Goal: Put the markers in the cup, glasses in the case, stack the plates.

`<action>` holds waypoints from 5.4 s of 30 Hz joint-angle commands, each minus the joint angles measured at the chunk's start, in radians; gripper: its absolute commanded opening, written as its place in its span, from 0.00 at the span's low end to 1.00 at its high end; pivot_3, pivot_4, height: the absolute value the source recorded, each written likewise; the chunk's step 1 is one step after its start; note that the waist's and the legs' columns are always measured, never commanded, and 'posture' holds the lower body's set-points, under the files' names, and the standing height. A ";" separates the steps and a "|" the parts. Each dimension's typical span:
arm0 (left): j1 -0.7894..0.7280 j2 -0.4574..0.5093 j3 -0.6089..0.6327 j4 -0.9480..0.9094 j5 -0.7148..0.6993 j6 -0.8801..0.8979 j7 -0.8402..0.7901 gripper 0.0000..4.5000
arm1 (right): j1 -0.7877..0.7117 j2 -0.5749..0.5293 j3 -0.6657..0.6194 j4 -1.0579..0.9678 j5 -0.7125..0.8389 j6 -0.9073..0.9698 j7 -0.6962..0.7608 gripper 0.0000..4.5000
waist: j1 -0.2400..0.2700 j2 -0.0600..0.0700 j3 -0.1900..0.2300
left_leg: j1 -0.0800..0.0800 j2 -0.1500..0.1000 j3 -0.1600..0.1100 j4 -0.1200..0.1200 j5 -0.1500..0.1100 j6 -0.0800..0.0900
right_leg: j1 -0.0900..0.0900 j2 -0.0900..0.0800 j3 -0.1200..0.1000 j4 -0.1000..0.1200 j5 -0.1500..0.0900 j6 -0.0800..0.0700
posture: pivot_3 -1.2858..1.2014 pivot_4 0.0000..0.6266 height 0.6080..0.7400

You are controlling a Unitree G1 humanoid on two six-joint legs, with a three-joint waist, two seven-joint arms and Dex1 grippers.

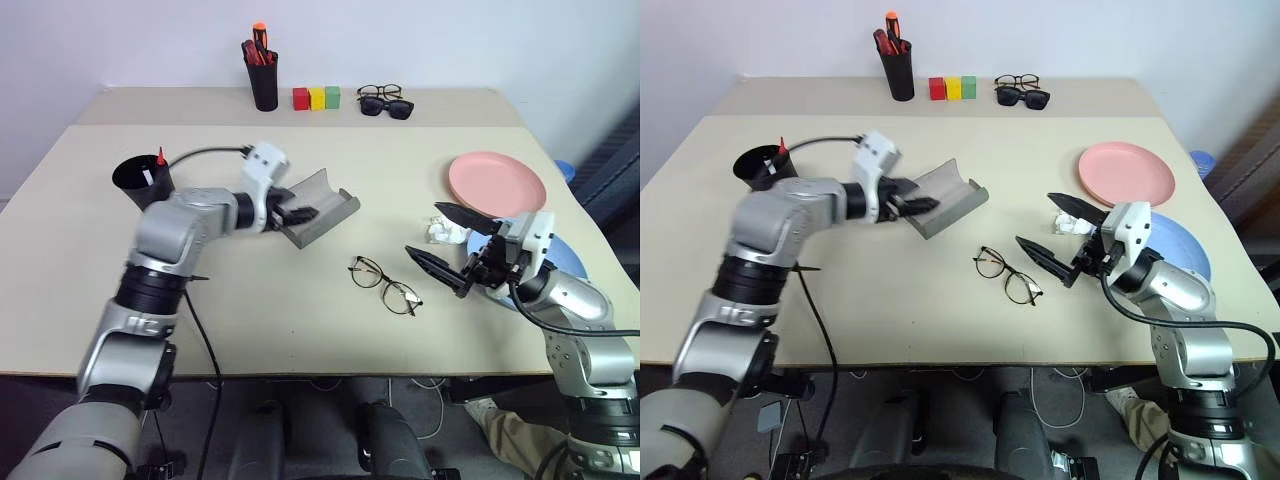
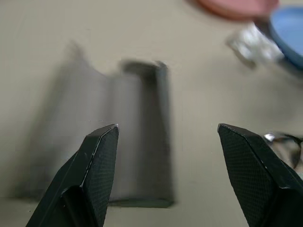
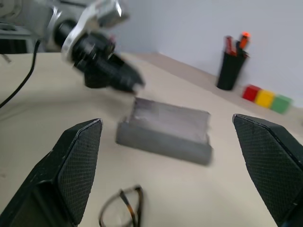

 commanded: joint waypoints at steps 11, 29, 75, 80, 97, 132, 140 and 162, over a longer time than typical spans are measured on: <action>-0.134 -0.203 -0.102 0.397 0.227 -0.119 0.087 0.12 | 0.078 0.004 -0.050 -0.085 -0.014 -0.070 -0.046 1.00 | 0.011 -0.001 0.001 | -0.001 0.000 0.000 0.000 0.000 0.000 | 0.000 0.000 0.000 -0.001 -0.001 0.001 | 0.52 0.24 1.00; 0.256 0.344 -0.208 -0.205 0.205 -0.266 -0.508 0.01 | 0.123 0.017 -0.028 -0.087 -0.027 -0.099 -0.078 1.00 | 0.004 0.000 0.000 | 0.000 0.001 0.000 -0.001 0.000 0.000 | -0.001 -0.001 0.000 0.000 -0.003 -0.008 | 0.52 0.24 1.00; 0.047 0.014 -0.358 -0.061 0.365 -0.347 -0.570 0.01 | 0.360 -0.062 -0.156 -0.201 -0.005 -0.034 -0.076 1.00 | 0.051 0.002 -0.001 | -0.004 0.001 0.001 0.002 -0.002 0.004 | 0.001 -0.001 -0.001 -0.007 -0.003 -0.008 | 0.52 0.24 1.00; 0.050 0.010 -0.353 -0.055 0.364 -0.356 -0.568 0.01 | 0.530 -0.067 -0.269 -0.233 0.032 -0.046 -0.019 1.00 | 0.050 0.002 -0.001 | -0.004 0.001 0.001 0.002 -0.003 0.004 | 0.002 -0.001 -0.001 -0.007 -0.004 -0.007 | 0.52 0.24 1.00; 0.048 0.021 -0.324 -0.074 0.343 -0.365 -0.582 0.63 | 0.644 -0.064 -0.347 -0.306 0.095 0.048 -0.037 1.00 | 0.050 0.003 -0.001 | -0.004 0.001 0.002 0.002 -0.003 0.004 | 0.002 -0.001 -0.001 -0.008 -0.004 -0.006 | 0.52 0.24 1.00; 0.353 0.326 0.076 -0.482 0.035 -0.226 -0.474 0.63 | -0.077 -0.152 0.092 0.246 0.196 0.677 0.120 1.00 | 0.021 0.003 -0.001 | -0.006 0.001 0.002 0.008 -0.004 0.006 | -0.001 0.000 0.000 -0.001 -0.003 -0.008 | 0.52 0.24 1.00; 0.373 0.342 0.080 -0.502 0.003 -0.204 -0.439 0.63 | -0.112 -0.138 0.100 0.276 0.170 0.671 0.151 1.00 | 0.022 0.003 -0.001 | -0.006 0.001 0.001 0.010 -0.004 0.006 | -0.001 0.000 0.000 0.002 -0.004 -0.007 | 0.52 0.24 1.00; 0.382 0.358 0.070 -0.513 -0.035 -0.179 -0.392 0.64 | -0.134 -0.104 0.119 0.281 0.123 0.657 0.165 0.49 | 0.022 0.003 -0.001 | -0.006 0.001 0.001 0.010 -0.004 0.006 | -0.001 0.000 0.000 0.002 -0.004 -0.007 | 0.52 0.24 1.00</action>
